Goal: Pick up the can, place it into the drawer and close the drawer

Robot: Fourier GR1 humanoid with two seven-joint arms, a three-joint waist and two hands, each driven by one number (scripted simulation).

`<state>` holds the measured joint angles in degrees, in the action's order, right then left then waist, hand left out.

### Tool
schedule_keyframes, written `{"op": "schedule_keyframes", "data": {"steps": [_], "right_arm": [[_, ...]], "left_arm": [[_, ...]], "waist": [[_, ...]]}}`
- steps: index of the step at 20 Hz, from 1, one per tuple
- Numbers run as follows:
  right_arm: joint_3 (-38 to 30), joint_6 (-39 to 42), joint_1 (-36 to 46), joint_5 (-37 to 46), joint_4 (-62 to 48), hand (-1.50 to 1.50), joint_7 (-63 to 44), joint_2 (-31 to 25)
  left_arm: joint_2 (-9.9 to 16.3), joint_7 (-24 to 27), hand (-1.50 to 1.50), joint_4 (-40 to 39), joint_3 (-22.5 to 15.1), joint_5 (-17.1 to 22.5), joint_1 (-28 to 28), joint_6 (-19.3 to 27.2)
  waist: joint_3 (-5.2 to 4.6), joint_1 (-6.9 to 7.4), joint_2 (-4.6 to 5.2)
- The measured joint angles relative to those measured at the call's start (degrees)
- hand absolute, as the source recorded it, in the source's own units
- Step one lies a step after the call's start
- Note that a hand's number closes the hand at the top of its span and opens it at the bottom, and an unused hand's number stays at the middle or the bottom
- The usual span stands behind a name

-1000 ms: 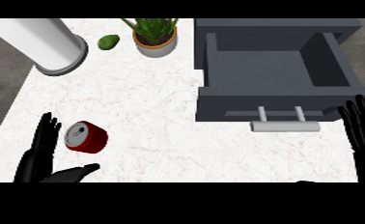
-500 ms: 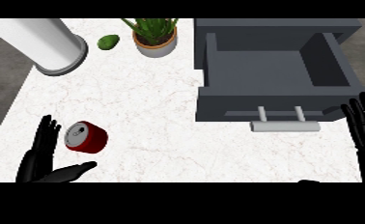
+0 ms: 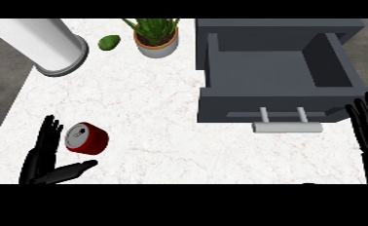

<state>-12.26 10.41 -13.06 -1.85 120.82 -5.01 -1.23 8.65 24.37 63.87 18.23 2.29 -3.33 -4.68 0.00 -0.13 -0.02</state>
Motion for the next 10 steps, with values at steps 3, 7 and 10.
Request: {"op": "schedule_keyframes", "data": {"steps": [3,7,10], "right_arm": [[-0.35,0.13,0.58,-0.16,-0.33,-1.5,-0.53,-0.19],[-0.38,0.25,-0.46,-0.4,-0.01,-1.5,0.21,-0.08],[-0.32,0.54,-0.79,-0.13,-0.15,-1.5,0.81,0.24]], "left_arm": [[-0.07,0.83,-1.5,-2.41,-0.56,-0.46,1.28,0.96],[-0.13,0.47,-1.5,-3.31,-1.11,-0.2,2.75,1.9],[-0.26,0.7,-1.5,-5.35,-1.41,-0.1,4.82,2.91]], "waist": [[0.0,0.0,0.0],[0.0,-0.01,0.0],[0.0,-0.03,0.0]]}}
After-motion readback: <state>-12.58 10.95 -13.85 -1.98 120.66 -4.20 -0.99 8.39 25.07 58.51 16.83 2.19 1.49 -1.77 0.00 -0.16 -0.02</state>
